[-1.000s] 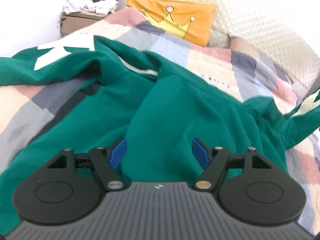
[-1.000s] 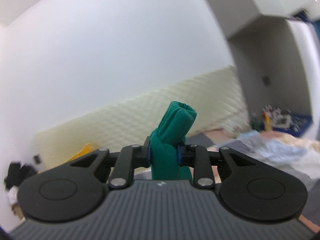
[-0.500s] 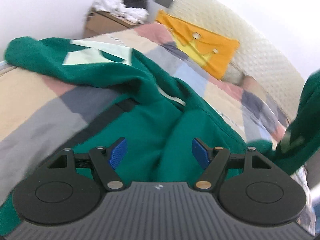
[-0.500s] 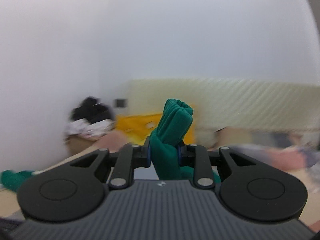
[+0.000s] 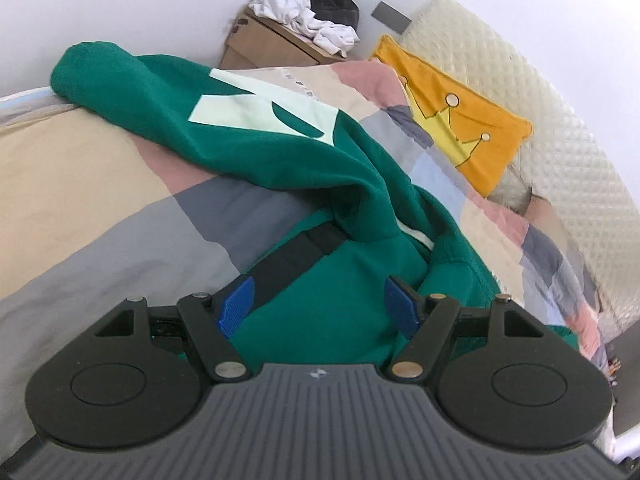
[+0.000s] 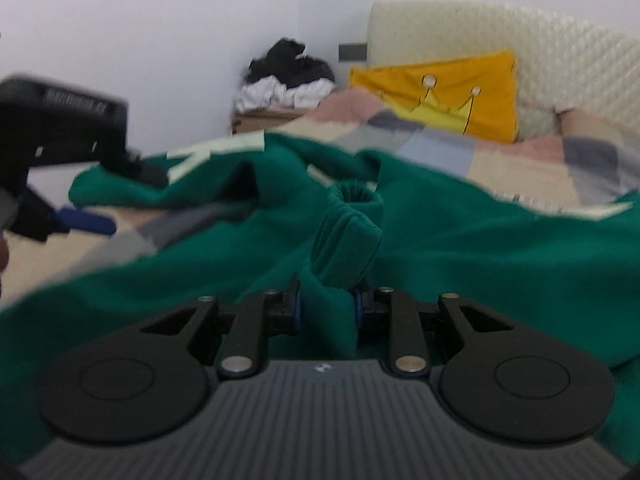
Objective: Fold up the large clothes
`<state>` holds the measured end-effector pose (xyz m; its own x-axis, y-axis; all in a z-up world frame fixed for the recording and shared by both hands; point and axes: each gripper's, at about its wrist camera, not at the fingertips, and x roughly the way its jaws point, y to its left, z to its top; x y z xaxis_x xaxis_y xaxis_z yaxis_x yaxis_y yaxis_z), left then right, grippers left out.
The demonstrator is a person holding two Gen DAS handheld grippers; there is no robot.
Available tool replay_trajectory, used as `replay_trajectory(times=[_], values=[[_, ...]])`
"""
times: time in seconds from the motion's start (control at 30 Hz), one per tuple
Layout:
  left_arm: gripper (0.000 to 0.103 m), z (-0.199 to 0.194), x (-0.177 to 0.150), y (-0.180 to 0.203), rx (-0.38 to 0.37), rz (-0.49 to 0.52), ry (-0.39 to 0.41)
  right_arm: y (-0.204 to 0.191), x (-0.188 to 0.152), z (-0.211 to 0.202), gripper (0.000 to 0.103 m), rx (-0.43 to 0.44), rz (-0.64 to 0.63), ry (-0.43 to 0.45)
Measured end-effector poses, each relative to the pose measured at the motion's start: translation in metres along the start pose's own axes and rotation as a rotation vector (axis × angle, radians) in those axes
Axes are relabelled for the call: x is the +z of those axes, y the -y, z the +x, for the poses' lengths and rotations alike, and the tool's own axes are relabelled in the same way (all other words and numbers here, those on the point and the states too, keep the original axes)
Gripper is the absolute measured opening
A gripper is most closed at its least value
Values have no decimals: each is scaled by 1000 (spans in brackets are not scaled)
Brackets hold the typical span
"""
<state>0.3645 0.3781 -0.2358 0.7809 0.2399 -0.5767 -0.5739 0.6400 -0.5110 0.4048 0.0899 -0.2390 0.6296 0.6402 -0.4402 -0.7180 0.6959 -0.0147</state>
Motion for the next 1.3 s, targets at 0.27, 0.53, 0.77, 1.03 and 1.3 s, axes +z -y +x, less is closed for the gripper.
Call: replay_trajectory(times=[0.27,0.53,0.77,1.03,1.3], values=[[76,11,-5,14,-132,-16,-6,7,-5,-5,51,84,70,-69],[76,-14,-19,46,-270,84,21,29,-2,-58,60,176,149,-122],[62,-21,-50,84,-335,225,-26,66,-4,-89,60,-26,198,-51],[34,4,-81,109,-204,383,-106,106,-12,-73,59,-132,278,-50],[33,37,-93,101,-45,416,-186,120,-30,-44,54,-129,335,-123]])
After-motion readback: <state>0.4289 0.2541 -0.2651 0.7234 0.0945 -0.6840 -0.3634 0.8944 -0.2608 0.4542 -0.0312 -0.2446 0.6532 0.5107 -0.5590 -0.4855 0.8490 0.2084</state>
